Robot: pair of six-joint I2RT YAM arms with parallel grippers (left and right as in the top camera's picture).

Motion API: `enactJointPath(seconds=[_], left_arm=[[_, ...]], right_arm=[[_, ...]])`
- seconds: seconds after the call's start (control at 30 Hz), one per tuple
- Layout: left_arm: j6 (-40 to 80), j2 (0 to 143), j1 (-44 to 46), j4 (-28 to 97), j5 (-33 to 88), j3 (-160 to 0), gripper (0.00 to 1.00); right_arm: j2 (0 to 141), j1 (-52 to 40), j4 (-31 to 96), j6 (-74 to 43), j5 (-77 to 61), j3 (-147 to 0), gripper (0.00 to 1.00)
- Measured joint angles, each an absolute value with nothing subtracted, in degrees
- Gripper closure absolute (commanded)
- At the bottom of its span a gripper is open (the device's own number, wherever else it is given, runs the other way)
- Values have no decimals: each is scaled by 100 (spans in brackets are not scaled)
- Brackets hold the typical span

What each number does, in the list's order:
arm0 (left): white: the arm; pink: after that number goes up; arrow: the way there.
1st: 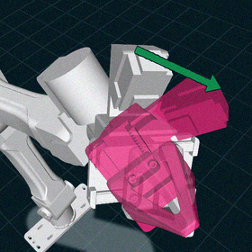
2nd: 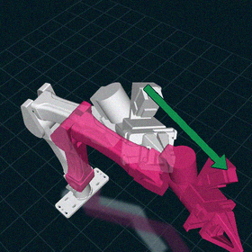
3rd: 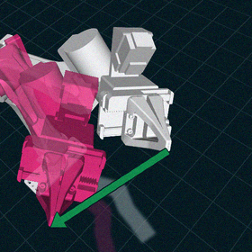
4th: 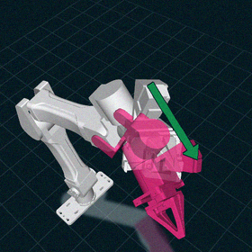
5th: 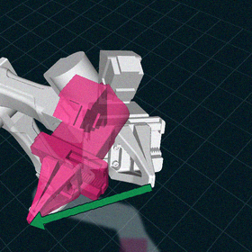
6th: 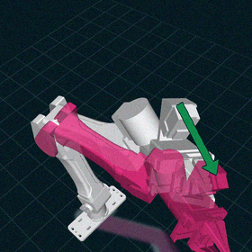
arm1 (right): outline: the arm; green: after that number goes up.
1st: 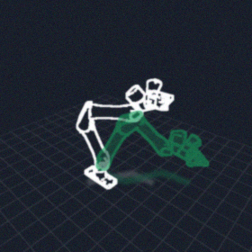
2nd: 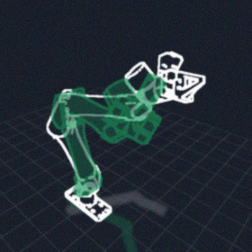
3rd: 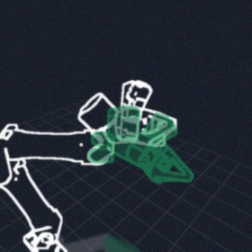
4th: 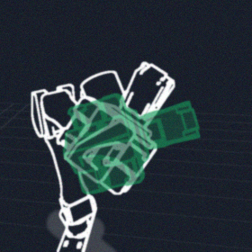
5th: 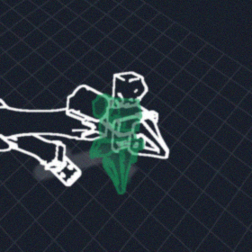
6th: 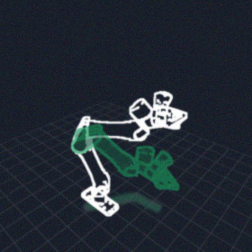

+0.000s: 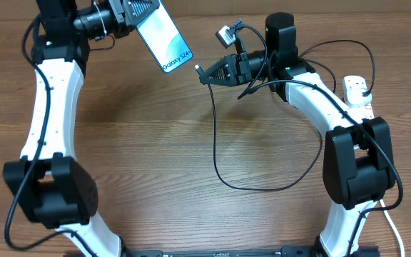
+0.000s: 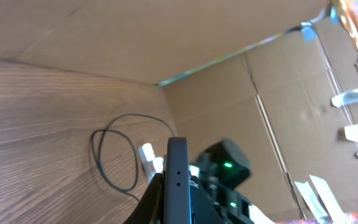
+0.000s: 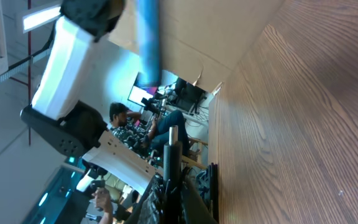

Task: Plug charger to phone and switch on socket
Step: 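Raise the USB-C plug with the right gripper toward the phone's bottom end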

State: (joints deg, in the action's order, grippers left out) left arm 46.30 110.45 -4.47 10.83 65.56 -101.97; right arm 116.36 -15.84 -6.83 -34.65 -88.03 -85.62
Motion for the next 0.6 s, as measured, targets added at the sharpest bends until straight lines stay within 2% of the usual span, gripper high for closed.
enactJointPath(seconds=[0.27, 0.6], left_arm=[[4709, 11876, -447, 274, 6606, -10182, 95], [5822, 12005, -447, -1437, 6785, -10165, 96]], right_arm=[[11636, -1584, -480, -2908, -8805, -8556, 96], [11636, -1584, -425, -2512, -8626, -8547, 96]])
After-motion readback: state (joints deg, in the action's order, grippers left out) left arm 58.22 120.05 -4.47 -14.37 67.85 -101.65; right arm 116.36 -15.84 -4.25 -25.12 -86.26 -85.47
